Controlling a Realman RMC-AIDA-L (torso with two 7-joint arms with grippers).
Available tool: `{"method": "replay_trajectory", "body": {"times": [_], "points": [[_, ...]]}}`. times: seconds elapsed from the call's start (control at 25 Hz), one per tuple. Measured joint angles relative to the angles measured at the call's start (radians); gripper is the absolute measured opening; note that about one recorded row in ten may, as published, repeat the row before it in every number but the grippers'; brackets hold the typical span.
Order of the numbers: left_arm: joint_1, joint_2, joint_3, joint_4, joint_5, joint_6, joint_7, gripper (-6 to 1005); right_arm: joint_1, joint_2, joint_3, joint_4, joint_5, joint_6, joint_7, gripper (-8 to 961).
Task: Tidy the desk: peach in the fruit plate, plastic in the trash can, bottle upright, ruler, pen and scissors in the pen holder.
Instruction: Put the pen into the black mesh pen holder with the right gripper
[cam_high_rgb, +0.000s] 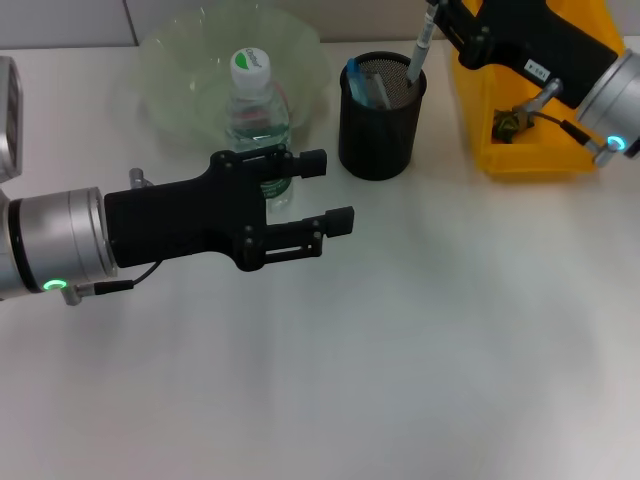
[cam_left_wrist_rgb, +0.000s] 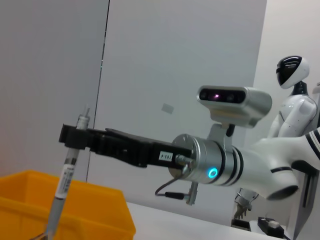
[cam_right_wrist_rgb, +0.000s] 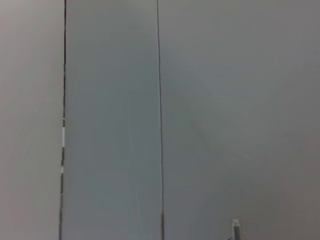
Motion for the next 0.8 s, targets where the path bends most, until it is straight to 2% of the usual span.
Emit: {"method": "replay_trajectory", "body": {"times": [0.2, 0.8], "points": [[-0.013, 0.0, 0.002, 0.0, 0.0, -0.015, 0.0, 727, 0.006, 0.002, 0.0, 0.065, 0.063, 0.006, -0.091, 240], [-0.028, -0.002, 0.011, -0.002, 0.0, -0.05, 0.0, 732, 0.027, 0.002, -0.044, 0.093, 0.052, 0.12, -0.092, 250]]}}
